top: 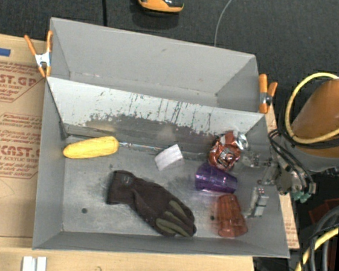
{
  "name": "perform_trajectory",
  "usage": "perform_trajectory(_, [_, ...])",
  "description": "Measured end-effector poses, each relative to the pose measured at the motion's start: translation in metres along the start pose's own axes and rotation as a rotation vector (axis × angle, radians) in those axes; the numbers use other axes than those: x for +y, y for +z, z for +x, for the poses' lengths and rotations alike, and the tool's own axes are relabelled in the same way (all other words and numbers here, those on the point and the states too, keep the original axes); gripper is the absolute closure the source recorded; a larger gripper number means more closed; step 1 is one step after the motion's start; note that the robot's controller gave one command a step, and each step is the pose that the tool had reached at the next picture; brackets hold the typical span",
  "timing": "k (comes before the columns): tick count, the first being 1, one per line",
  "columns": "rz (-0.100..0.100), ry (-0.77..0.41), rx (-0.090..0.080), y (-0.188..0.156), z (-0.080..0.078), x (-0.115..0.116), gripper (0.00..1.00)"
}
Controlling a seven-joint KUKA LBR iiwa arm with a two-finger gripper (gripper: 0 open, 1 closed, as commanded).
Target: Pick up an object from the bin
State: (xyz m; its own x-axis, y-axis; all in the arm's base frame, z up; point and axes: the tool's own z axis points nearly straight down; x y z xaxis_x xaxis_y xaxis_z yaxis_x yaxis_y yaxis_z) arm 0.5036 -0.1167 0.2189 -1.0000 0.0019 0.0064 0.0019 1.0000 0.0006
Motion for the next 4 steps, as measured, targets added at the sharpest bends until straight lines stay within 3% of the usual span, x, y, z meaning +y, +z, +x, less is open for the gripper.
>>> perform_trajectory(1, [0.001, -0.002, -0.008, -0.004, -0.002, 0.001, 0.00])
perform_trajectory(2, [0.003, 0.009, -0.015, 0.046, -0.009, -0.007, 0.00])
perform_trajectory(3, [0.000, -0.029, -0.006, 0.113, -0.003, -0.008, 0.00])
perform_trajectory(4, [-0.003, -0.001, -0.006, 0.150, -0.011, 0.002, 1.00])
